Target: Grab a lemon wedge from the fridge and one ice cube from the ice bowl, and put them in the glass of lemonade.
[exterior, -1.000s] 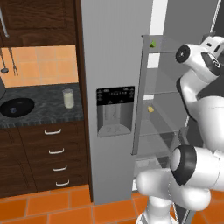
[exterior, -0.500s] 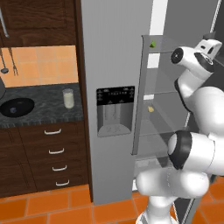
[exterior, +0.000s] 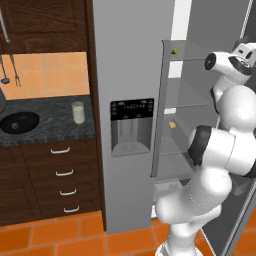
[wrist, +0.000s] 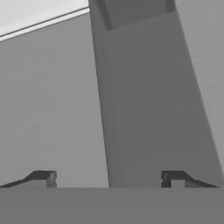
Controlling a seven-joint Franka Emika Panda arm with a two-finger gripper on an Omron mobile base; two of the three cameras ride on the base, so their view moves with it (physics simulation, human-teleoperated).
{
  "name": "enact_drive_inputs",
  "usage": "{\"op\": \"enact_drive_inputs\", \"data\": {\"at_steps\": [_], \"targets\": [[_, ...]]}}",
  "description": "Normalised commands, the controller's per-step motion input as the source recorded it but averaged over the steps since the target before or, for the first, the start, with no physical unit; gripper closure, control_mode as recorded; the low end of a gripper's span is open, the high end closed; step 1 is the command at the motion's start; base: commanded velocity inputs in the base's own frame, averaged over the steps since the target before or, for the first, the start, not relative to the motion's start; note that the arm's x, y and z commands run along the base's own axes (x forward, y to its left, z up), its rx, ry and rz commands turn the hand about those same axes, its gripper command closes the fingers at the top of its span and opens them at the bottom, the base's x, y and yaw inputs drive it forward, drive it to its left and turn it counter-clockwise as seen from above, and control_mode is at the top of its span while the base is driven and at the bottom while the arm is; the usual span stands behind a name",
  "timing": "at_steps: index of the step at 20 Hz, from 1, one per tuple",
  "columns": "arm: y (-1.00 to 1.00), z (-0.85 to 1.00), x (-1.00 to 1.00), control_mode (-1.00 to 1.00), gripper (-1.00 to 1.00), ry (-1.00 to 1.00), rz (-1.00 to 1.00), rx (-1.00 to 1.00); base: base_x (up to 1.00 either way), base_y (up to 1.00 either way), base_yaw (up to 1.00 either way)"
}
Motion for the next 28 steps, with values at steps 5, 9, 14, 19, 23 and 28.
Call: {"op": "enact_drive_inputs", "data": {"at_steps": [5, 9, 14, 19, 23, 28], "targets": [[-0.70, 0.00, 0.00, -1.00, -1.00, 0.01, -0.05, 0.00, 0.00, 0.00, 0.00], [-0.08, 0.00, -0.18, -1.00, -1.00, -0.02, 0.00, 0.03, 0.00, 0.00, 0.00], [0.83, 0.00, -0.55, -1.00, -1.00, -0.27, 0.00, 0.10, 0.00, 0.00, 0.00], [0.94, -0.07, -0.18, -1.00, -1.00, -0.28, 0.00, 0.31, 0.00, 0.00, 0.00], [0.71, -0.50, 0.00, -1.00, -1.00, -0.23, 0.00, 0.68, 0.00, 0.00, 0.00], [0.72, -0.82, -0.01, -1.00, -1.00, -0.16, 0.06, 0.82, 0.00, 0.00, 0.00]]}}
